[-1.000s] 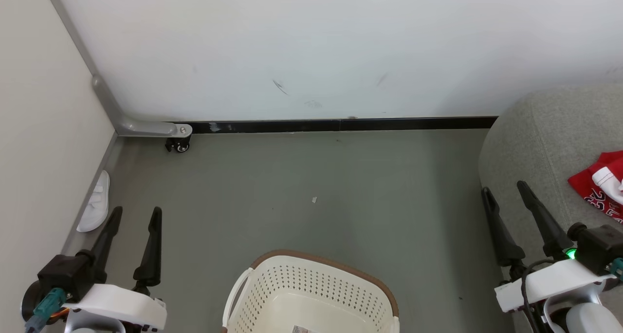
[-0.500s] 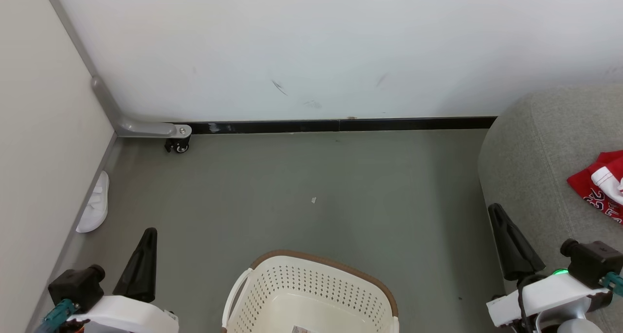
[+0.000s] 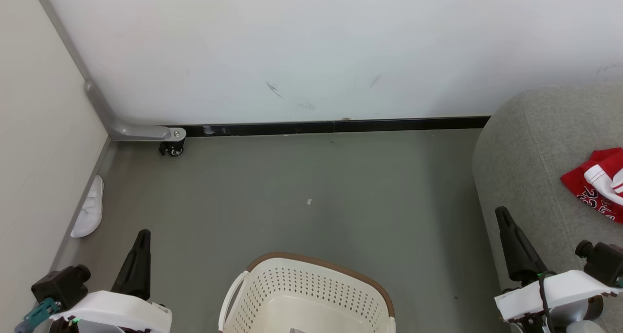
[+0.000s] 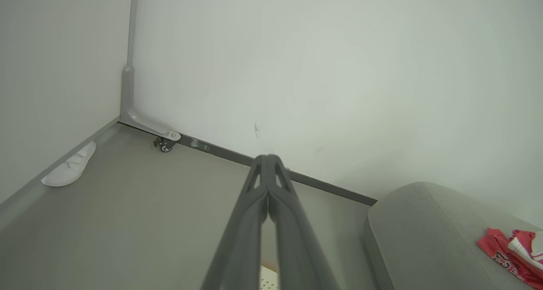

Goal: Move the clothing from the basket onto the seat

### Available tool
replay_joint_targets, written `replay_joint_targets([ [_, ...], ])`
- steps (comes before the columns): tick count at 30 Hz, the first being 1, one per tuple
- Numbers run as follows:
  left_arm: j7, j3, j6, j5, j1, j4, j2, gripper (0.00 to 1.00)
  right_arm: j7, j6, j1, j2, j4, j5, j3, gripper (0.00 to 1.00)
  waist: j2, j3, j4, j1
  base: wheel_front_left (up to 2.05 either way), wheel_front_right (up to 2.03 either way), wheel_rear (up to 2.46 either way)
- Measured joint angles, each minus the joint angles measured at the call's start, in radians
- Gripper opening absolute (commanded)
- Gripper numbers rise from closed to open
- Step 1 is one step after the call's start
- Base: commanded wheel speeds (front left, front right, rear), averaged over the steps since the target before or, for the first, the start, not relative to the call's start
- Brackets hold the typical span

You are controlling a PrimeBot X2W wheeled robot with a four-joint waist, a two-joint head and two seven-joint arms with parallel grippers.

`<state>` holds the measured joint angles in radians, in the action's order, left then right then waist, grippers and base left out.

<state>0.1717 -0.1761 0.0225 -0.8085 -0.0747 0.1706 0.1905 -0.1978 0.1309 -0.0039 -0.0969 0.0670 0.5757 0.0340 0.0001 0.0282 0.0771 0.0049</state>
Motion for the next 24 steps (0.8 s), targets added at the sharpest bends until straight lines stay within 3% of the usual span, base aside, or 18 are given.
replay_joint_targets([
  [13,-0.049,0.039,-0.02,-0.142,0.001,0.009,-0.028,0.0,0.044,0.0,0.0,-0.001,0.023,0.188,-0.019,0.0,0.0,-0.017,-0.018,0.011,0.0,0.0,0.0],
  [24,-0.088,0.072,-0.044,-0.261,0.002,0.021,-0.04,0.0,0.081,0.0,-0.001,-0.001,0.05,0.349,-0.026,0.0,0.0,-0.026,-0.028,0.0116,0.0,0.0,0.0],
])
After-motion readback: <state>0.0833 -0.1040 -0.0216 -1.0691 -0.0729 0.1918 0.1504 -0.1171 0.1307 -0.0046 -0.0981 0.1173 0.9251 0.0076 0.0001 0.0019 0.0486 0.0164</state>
